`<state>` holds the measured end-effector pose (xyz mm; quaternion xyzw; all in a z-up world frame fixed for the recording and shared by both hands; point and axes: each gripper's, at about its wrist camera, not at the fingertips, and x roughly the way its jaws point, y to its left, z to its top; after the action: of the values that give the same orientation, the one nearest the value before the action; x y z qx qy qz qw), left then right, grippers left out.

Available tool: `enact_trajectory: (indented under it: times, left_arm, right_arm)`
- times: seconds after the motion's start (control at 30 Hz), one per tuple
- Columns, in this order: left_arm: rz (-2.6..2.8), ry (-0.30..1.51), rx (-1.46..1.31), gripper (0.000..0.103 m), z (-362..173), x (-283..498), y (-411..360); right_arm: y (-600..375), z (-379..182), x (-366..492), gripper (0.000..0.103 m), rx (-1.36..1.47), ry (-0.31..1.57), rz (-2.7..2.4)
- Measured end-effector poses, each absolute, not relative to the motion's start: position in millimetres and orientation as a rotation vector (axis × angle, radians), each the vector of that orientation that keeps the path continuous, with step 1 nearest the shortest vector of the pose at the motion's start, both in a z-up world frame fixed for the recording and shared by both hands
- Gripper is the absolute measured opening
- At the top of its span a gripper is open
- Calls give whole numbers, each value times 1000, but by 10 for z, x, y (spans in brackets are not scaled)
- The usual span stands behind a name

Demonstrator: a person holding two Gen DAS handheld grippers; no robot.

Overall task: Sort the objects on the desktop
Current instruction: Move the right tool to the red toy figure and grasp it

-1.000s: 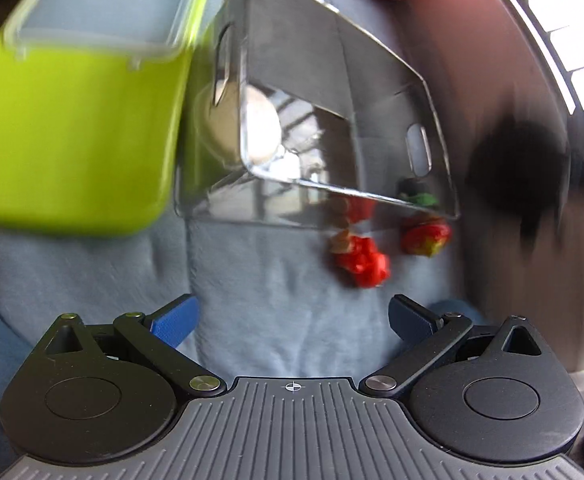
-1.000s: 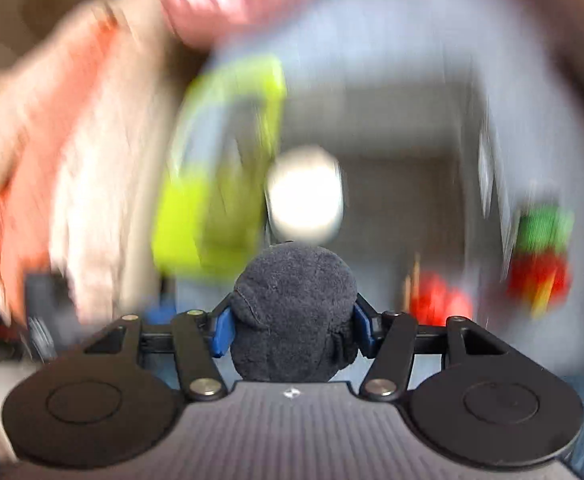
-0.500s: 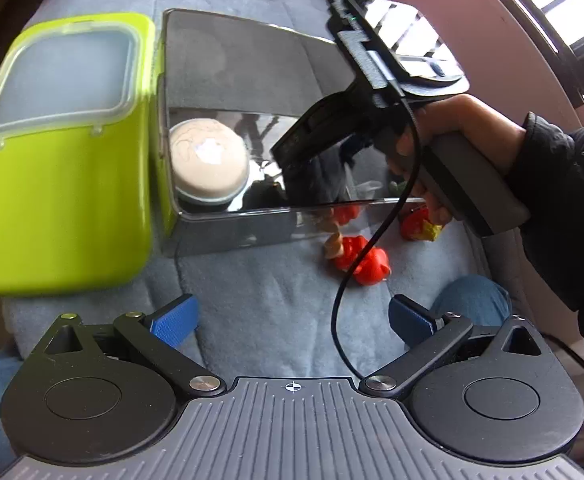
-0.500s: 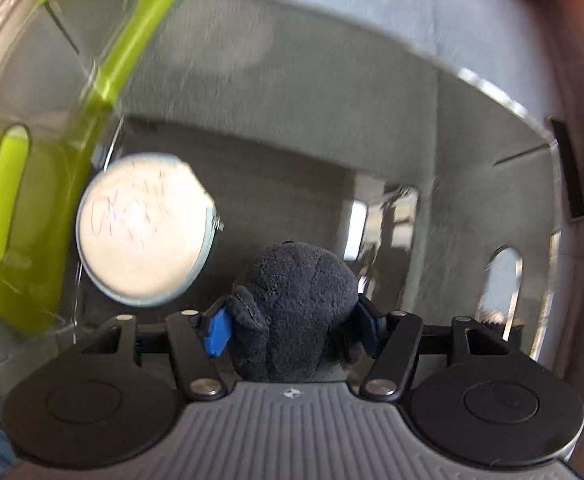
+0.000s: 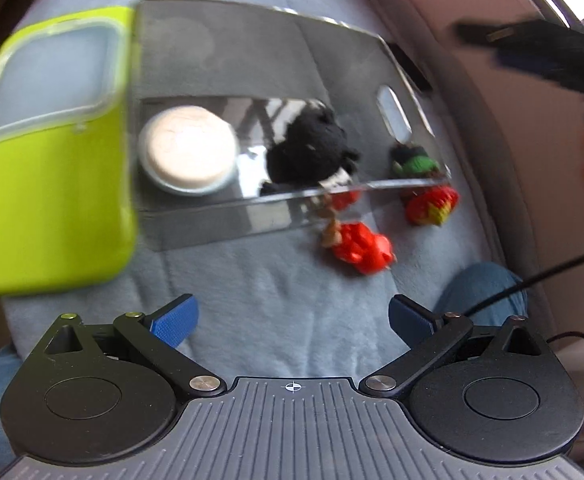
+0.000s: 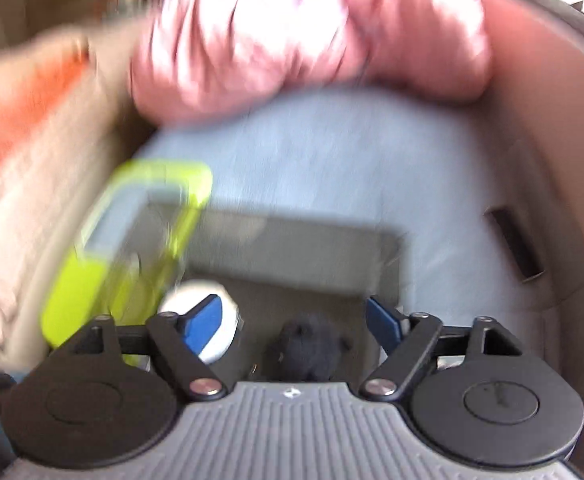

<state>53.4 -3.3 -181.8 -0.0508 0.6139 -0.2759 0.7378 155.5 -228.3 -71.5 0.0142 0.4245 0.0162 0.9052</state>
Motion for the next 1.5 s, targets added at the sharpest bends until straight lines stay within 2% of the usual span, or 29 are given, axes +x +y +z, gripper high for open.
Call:
enact_trajectory:
  times: [0.17, 0.27, 0.33, 0.43, 0.63, 0.83, 0.97, 1.03, 1.07, 1.17, 1.23, 1.3, 1.33, 1.47, 1.5]
  left_arm:
    - [-632, 1383, 74, 103, -2100, 440, -807]
    - [-601, 1325, 243, 103, -2348, 331, -1370]
    - [-577, 1360, 295, 103, -2551, 318, -1668]
    - [-535, 1511, 108, 103, -2768, 425, -1787]
    - [-290, 1511, -178, 103, -2889, 472, -1647]
    - [-41, 1479, -457, 103, -3011, 519, -1506]
    - [-108, 1470, -511, 101, -3071, 556, -1592]
    - [-176, 1475, -471, 93, -3074, 574, -1632]
    - [-206, 1494, -475, 65, -3099, 576, -1611]
    - [-294, 1541, -516, 60, -3179, 573, -1473]
    - [-338, 1535, -517, 53, -3179, 546, -1356]
    - [-378, 1532, -518, 9, -3161, 504, -1225]
    - [-396, 1530, -512, 3, -3145, 480, -1158]
    - [-462, 1502, -515, 5, -3031, 389, -856]
    - [-484, 1505, -529, 18, -2991, 366, -759]
  right_arm:
    - [-2887, -586, 815, 93, 36, 693, -104]
    - [-3203, -841, 501, 93, 85, 690, -146]
    - [-3389, -1024, 351, 93, 181, 712, -147]
    - [-3667, -1298, 147, 93, 352, 746, -143]
    - [-4233, -1694, -205, 93, 697, 728, -147]
    - [-4123, -1712, -68, 93, 574, 720, -106]
    - [-4035, -1672, -8, 92, 592, 708, -64]
    - [-4022, -1683, -46, 92, 595, 706, -66]
    - [-4017, -1694, -68, 92, 588, 709, -71]
    - [-4012, -1740, -122, 92, 566, 734, -97]
    - [-4020, -1775, -146, 92, 571, 751, -113]
    - [-4027, -1812, -159, 92, 599, 765, -123]
    - [-4018, -1827, -162, 92, 612, 769, -126]
    - [-3854, -1838, -130, 92, 567, 799, -135]
    - [-3764, -1833, -96, 92, 509, 816, -133]
